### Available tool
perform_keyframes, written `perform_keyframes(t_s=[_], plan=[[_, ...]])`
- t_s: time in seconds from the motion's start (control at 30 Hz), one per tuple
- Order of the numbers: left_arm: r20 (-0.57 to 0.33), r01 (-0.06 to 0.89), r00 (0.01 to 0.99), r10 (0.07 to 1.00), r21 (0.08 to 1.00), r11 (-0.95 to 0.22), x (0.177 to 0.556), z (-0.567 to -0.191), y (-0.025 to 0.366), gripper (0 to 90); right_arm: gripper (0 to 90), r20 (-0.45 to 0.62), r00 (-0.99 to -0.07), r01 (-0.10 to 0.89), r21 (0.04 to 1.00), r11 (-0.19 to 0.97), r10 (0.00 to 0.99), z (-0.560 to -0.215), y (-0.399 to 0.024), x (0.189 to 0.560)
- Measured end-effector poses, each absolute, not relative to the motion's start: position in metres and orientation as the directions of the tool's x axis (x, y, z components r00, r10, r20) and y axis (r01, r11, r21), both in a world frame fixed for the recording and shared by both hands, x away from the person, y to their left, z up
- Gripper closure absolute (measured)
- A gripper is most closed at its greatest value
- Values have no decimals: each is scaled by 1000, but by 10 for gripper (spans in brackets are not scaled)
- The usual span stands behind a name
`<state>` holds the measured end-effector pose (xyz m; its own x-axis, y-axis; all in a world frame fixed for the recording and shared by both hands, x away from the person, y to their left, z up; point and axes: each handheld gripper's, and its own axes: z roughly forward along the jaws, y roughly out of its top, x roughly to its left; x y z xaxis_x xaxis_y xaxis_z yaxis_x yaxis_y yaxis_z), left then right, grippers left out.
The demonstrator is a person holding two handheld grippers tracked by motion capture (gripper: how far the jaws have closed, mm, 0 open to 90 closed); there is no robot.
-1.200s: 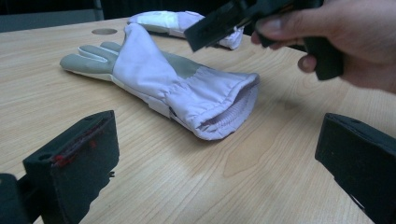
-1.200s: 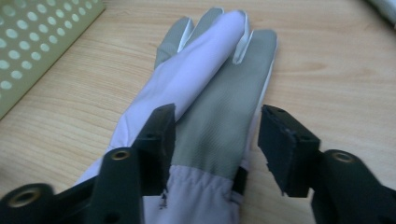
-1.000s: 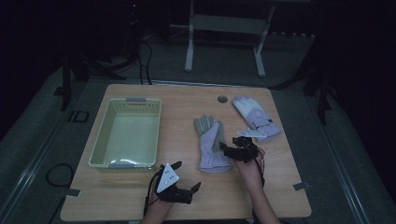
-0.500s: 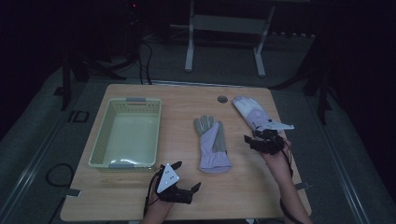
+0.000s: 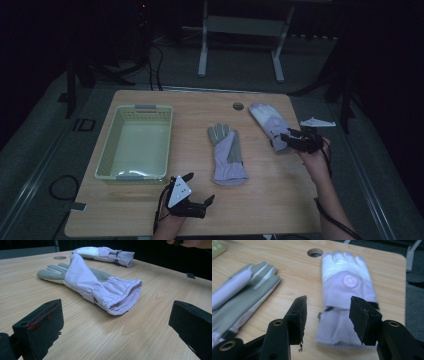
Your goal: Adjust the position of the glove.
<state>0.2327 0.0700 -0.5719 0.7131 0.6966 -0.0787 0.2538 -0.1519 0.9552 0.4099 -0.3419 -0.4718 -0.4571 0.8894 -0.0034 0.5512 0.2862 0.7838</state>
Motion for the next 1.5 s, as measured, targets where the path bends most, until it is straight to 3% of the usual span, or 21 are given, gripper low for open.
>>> perform_keyframes(t_s=[0.57,0.77,1.0,1.17,1.27,1.3,1.5], plan=[[-88,249,715,693,959,-136,229,-572,72,0,473,12,-444,605,742,289,896,-480,-337,469],[-88,251,698,711,960,-127,228,-572,72,0,469,10,-427,647,702,298,904,-496,-337,495],[-97,253,695,713,960,-116,228,-573,73,0,405,-7,-423,652,692,310,906,-507,-335,516],[-103,255,691,715,961,-107,227,-573,74,0,420,5,-424,697,641,323,905,-529,-335,526],[-105,255,691,715,961,-105,228,-573,74,0,498,84,-418,708,655,266,905,-537,-339,527],[-105,255,691,715,961,-105,227,-573,74,0,558,88,-423,706,656,267,902,-537,-340,526],[-104,254,693,714,961,-107,227,-573,74,0,707,72,-413,708,652,270,908,-535,-332,521]])
